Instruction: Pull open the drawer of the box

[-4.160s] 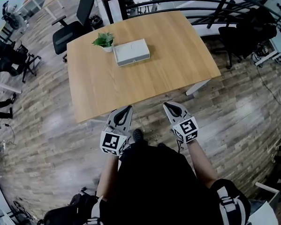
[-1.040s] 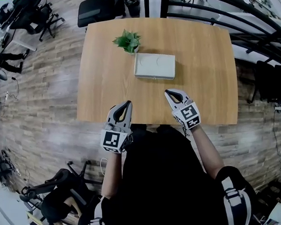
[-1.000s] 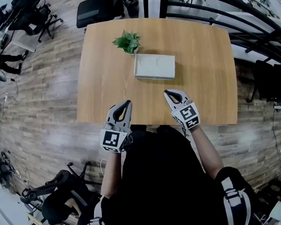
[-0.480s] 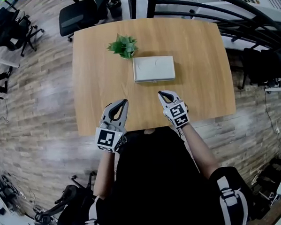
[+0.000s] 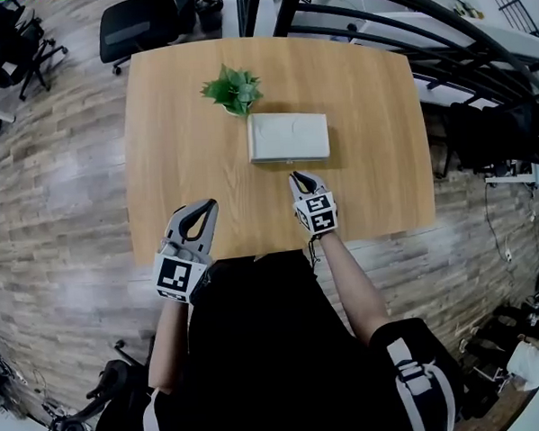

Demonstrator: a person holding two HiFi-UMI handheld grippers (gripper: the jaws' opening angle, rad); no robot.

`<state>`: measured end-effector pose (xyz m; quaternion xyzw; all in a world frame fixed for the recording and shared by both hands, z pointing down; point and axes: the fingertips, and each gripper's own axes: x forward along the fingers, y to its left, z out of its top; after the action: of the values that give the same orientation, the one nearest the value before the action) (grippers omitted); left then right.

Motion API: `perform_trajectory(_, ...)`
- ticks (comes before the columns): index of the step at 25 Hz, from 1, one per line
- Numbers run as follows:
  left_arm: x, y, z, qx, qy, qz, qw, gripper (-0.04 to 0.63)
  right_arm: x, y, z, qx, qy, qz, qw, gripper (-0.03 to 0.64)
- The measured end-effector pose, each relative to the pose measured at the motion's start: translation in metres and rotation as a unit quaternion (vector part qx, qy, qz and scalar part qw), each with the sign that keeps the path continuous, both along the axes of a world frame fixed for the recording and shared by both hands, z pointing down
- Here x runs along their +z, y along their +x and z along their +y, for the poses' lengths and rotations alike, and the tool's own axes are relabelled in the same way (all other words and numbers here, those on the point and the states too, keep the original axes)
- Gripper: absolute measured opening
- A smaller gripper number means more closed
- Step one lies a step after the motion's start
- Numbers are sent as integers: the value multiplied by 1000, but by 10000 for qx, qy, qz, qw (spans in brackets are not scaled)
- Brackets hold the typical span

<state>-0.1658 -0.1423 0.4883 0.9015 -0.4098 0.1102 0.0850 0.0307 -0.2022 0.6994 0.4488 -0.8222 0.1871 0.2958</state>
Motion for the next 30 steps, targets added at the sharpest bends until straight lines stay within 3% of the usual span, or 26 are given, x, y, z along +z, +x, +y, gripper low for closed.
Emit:
perform_trajectory(6, 11, -19, 1, 10, -202, -131, 9997, 23, 31, 8, -14, 445, -275, 159, 9985, 40)
perform_trajectory(9, 14, -21, -2, 51, -247, -145, 9996, 23, 43, 8, -22, 564, -379, 258, 9974, 99)
perform_trajectory(18, 14, -20, -14, 228, -240, -212, 9992, 23, 70, 18, -39, 1218, -657, 368, 9897, 101)
perform_trajectory(30, 23, -16, -21, 230, -371, -151, 9989, 23, 75, 13, -50, 1277, -699, 290, 9889, 86)
